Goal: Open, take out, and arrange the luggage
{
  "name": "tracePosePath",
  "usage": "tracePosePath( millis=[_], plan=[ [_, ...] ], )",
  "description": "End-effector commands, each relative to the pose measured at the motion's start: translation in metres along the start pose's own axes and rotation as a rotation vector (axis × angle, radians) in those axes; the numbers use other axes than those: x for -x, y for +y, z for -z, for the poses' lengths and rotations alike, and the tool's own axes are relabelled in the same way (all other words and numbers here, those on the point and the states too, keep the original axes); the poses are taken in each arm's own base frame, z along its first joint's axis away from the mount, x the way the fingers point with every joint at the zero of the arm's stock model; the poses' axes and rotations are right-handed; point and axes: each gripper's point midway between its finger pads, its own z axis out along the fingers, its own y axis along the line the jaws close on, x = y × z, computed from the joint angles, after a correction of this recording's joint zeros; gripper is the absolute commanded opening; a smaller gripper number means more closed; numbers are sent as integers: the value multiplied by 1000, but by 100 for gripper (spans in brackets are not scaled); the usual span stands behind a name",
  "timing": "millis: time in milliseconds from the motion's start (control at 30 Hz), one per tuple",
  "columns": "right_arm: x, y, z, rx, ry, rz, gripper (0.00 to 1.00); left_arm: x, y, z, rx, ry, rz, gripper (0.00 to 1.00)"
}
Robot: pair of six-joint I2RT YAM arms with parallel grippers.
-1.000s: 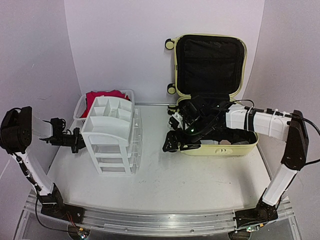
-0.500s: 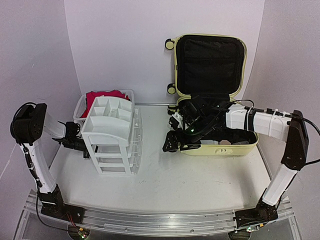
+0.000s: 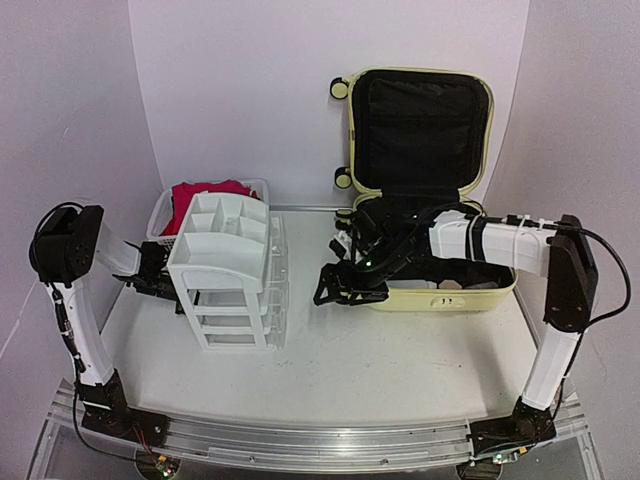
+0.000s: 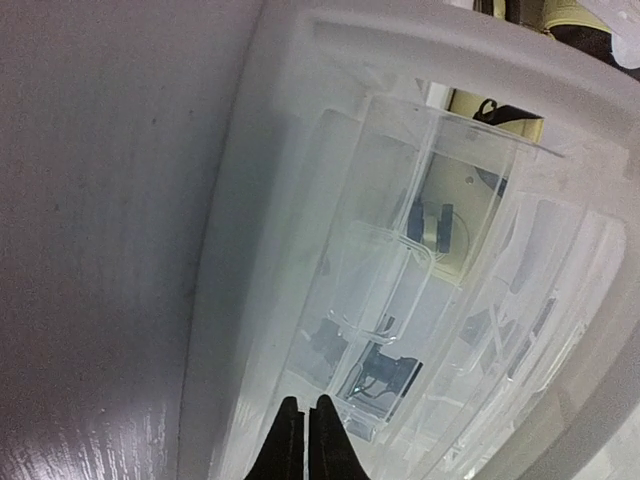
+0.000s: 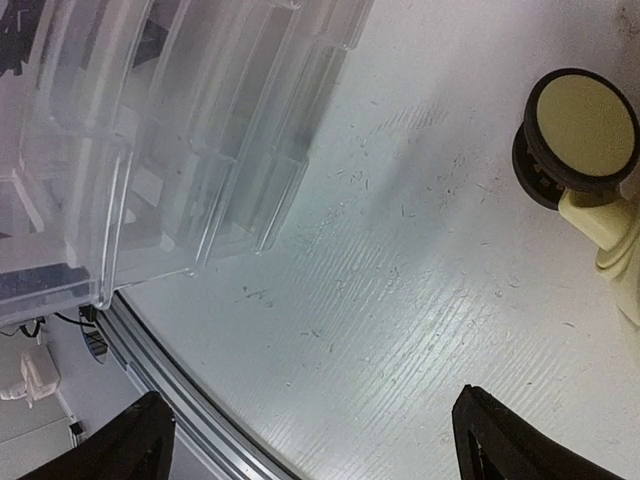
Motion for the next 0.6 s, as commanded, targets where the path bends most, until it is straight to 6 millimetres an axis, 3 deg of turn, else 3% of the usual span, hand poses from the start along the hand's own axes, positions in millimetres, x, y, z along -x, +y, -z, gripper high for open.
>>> tracePosePath(
  millis=[0,100,233,433,567],
  plan=[
    [39,21,4,-9,-124,-31,98,7,-3,7,82,-90,-47,9],
    [57,22,12,-45,-193,-72,98,8,1,21,164,-139,-69,15],
    [80,30,21,-52,-256,-88,98,12,14,54,324,-215,-93,29],
    [109,43,38,-79,-338,-66,98,2,-8,84,426,-267,-179,47],
    [117,57,31,-97,-325,-18,98,-4,-25,107,501,-330,-240,55]
  ],
)
